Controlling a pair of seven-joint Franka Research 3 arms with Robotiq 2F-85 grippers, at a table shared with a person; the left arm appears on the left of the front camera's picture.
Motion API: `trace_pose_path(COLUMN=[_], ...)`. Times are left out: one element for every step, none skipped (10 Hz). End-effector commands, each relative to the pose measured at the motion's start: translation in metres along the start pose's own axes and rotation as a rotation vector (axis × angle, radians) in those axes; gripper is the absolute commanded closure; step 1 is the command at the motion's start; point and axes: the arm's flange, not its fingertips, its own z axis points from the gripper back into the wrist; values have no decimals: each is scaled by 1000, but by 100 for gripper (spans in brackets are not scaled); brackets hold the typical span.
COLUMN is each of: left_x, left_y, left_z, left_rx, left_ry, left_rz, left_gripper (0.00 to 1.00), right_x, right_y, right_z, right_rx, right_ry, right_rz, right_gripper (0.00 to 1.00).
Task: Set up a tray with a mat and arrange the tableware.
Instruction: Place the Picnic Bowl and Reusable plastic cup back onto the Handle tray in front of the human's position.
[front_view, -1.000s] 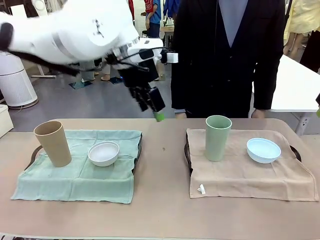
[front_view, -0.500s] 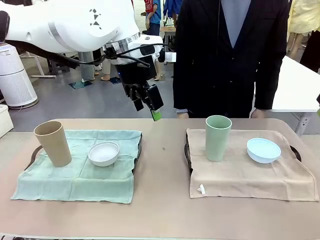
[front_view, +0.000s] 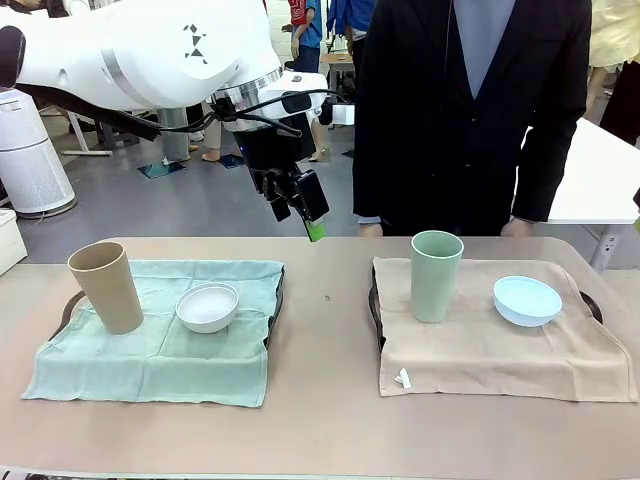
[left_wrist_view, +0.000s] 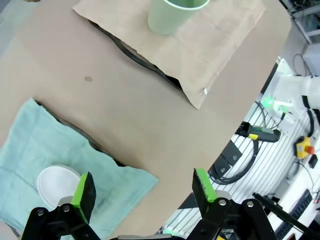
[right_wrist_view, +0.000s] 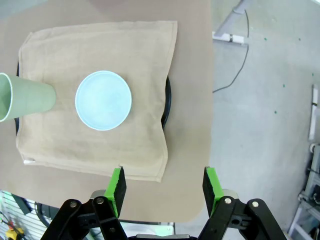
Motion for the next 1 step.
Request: trace_pose_path(left_x=[-5], left_y=[0], left_z=[0], left_rx=[-13], left_ry=[-17], left_rz=[-15], left_gripper=[0], right_x=[0], right_y=[1], right_z=[1], right_rx=[1], right_ry=[-3], right_rz=[1], right_gripper=[20])
